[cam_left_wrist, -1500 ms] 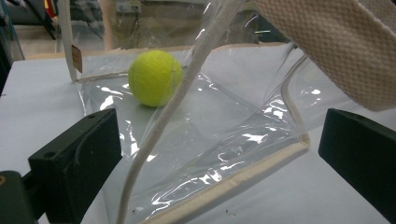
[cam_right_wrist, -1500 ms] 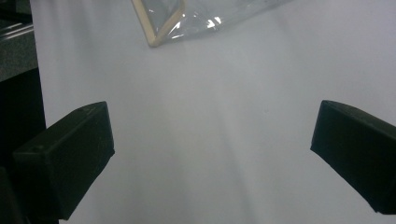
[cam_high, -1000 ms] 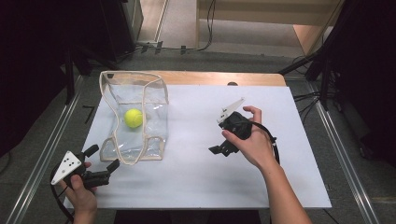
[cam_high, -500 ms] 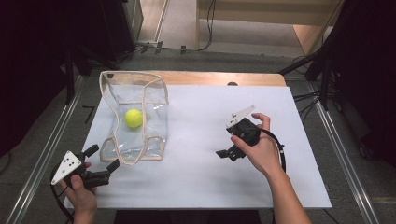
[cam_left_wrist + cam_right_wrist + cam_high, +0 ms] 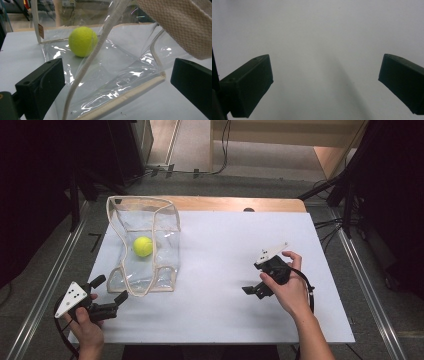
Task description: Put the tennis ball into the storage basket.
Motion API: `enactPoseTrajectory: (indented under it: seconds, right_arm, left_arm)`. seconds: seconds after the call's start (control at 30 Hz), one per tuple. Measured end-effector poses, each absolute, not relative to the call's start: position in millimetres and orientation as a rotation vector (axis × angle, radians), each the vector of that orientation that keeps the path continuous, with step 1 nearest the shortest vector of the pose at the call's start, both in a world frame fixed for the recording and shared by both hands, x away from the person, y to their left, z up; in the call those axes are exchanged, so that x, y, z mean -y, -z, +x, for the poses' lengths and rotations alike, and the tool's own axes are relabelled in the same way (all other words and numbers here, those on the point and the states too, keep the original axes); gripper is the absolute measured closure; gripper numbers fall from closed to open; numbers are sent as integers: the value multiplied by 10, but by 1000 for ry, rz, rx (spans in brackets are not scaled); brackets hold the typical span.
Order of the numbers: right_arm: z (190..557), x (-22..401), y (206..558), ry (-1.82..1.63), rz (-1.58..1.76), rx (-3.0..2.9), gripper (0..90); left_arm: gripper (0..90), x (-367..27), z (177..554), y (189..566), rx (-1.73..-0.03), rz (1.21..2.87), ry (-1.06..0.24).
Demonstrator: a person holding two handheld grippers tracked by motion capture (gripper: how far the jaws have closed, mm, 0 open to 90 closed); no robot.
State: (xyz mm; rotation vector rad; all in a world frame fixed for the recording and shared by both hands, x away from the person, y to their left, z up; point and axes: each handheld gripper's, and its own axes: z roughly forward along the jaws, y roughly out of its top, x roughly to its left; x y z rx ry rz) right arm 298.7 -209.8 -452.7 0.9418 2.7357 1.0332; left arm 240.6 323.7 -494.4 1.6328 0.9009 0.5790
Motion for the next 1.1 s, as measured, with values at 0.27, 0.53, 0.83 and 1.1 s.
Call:
enactPoseTrajectory:
  seconds: [0.27,0.53,0.83,1.1]
  right_arm:
    - [2890,2263,4643,-1063,988,-2693,0]
    - [2796,2421,4719,-1097,1023,-2641,0]
    - [2687,2583,4780,-1163,1030,-2583,0]
    - [2546,2761,4833,-1258,1048,-2484,0]
  left_arm:
    - [0,-3234,2405,4945,-903,1632,-581]
    - [0,-3234,2405,4945,-902,1636,-583]
    - [0,-3233,2405,4946,-902,1639,-584]
    - [0,-3233,2405,4945,-901,1641,-584]
